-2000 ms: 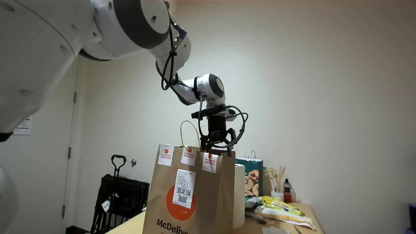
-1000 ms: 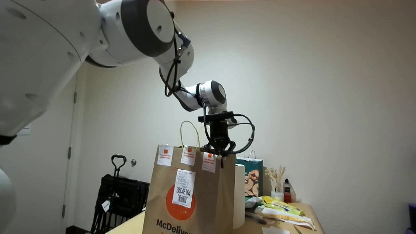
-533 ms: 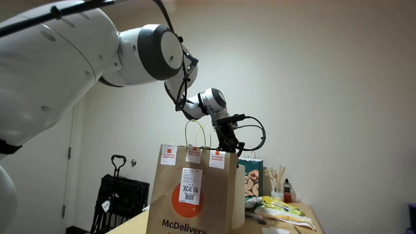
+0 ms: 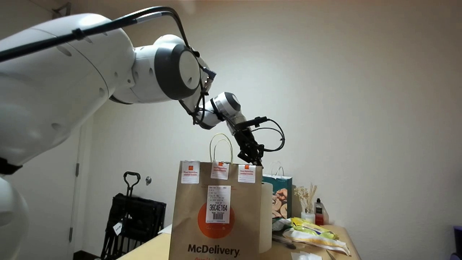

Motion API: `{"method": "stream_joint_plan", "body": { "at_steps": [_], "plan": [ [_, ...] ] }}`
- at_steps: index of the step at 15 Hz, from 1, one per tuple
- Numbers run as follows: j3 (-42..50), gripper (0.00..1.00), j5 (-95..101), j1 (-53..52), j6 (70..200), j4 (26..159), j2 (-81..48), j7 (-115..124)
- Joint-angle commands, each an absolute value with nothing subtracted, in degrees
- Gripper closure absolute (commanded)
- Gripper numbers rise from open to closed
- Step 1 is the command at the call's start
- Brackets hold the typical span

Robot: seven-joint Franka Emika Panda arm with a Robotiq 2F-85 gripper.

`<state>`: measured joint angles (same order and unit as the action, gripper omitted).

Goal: Move the paper bag

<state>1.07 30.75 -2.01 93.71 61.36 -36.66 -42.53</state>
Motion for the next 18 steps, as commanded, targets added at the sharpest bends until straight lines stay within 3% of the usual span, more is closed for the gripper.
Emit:
{"method": "stream_joint_plan", "body": {
  "at_steps": [1, 9, 13, 14, 15, 18],
  "plan": [
    [0.17, 0.96, 32.17, -1.11, 100.46, 60.03, -37.7, -51.62],
    [-1.25, 0.95, 30.47, 1.68, 117.42, 62.08, -38.06, -71.01],
    [1.49, 0.96, 29.69, -0.51, 114.91, 60.56, -38.86, -68.31],
    [1.45, 0.71, 29.68, -0.52, 114.92, 60.56, -38.86, -68.33],
    [1.91, 0.71, 30.01, -1.18, 113.81, 60.72, -38.44, -67.25],
    [1.63, 0.52, 31.03, -2.9, 110.68, 61.78, -36.45, -64.66]
  ]
}}
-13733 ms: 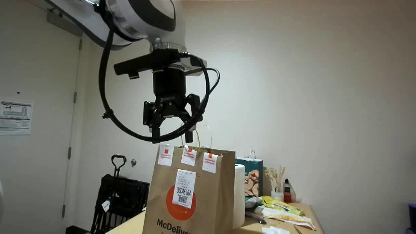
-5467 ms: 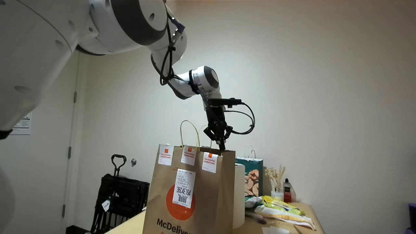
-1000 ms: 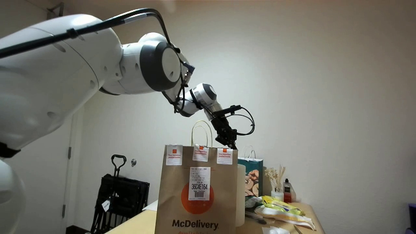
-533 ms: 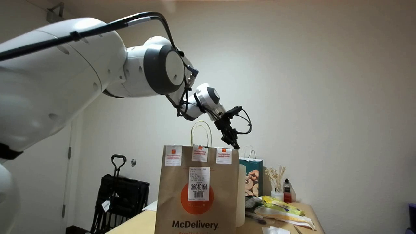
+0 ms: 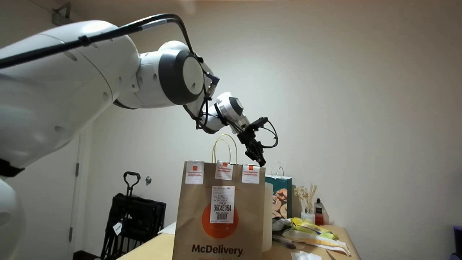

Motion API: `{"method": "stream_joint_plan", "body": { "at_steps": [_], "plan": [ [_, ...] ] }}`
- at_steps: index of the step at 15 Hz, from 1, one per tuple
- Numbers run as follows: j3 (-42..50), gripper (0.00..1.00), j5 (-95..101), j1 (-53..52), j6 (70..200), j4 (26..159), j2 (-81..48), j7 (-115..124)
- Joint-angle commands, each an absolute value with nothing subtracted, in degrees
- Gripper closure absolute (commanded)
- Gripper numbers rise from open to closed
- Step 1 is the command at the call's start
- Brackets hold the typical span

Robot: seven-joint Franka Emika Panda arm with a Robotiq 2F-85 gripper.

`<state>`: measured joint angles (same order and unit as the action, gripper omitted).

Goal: Move the paper bag

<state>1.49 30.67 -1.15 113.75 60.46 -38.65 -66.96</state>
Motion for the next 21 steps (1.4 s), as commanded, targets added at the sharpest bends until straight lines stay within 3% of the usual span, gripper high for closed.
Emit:
{"method": "stream_joint_plan", "body": {
  "at_steps": [1, 8, 21],
  "plan": [
    [1.5, 0.46, 31.07, -3.67, 110.28, 62.26, -35.58, -64.19],
    [1.28, 0.02, 30.31, -8.84, 99.0, 62.76, -31.21, -60.86],
    [0.02, 0.0, 30.79, -16.37, 81.38, 63.17, -27.05, -61.52]
  ]
}}
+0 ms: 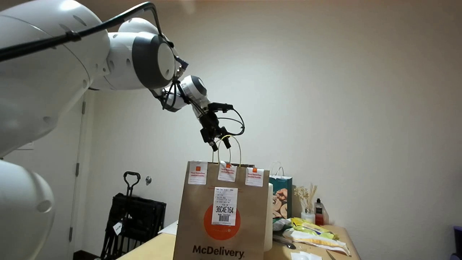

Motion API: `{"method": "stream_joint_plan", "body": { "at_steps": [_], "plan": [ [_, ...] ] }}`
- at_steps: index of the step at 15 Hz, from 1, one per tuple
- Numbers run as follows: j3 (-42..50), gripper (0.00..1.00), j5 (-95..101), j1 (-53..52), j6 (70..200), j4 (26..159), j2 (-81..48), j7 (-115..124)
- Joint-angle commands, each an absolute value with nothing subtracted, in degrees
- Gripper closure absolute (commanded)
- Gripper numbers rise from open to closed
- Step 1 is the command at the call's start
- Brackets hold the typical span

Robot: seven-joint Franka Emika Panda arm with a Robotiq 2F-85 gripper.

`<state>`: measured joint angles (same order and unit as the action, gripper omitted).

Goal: Move the paper bag

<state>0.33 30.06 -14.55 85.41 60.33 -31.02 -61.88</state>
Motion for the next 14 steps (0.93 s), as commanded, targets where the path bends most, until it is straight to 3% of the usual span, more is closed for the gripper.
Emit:
{"method": "stream_joint_plan", "body": {
  "at_steps": [1, 9, 14],
  "plan": [
    [0.08, 0.0, 31.09, -17.11, 80.54, 63.71, -26.15, -61.68],
    [-0.53, 0.0, 29.65, -17.92, 81.2, 61.99, -27.02, -63.48],
    [-2.04, 0.0, 25.12, -17.82, 74.03, 64.13, -23.42, -62.66]
  ]
}}
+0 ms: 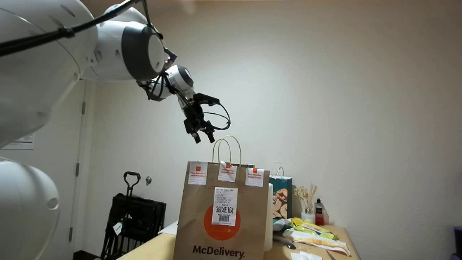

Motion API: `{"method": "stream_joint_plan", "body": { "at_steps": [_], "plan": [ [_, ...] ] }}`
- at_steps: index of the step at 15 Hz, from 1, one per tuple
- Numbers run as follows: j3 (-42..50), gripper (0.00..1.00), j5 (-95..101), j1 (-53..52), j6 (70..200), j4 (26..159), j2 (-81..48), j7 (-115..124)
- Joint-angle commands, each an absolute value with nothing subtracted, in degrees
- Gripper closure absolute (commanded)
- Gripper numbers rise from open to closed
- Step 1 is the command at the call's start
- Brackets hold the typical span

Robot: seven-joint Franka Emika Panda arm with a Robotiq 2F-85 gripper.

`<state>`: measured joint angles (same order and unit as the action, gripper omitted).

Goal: Move the paper bag

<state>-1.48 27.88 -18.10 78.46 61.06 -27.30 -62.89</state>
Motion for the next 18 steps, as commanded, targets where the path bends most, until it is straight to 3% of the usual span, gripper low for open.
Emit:
{"method": "stream_joint_plan", "body": {
  "at_steps": [1, 11, 18],
  "plan": [
    [-1.95, 0.0, 24.88, -17.98, 72.54, 65.15, -22.23, -61.87],
    [-1.25, 0.0, 27.19, -18.24, 70.72, 66.53, -19.42, -57.4],
    [-3.8, 0.0, 14.84, -17.61, 71.08, 79.54, -10.34, -56.34]
  ]
}}
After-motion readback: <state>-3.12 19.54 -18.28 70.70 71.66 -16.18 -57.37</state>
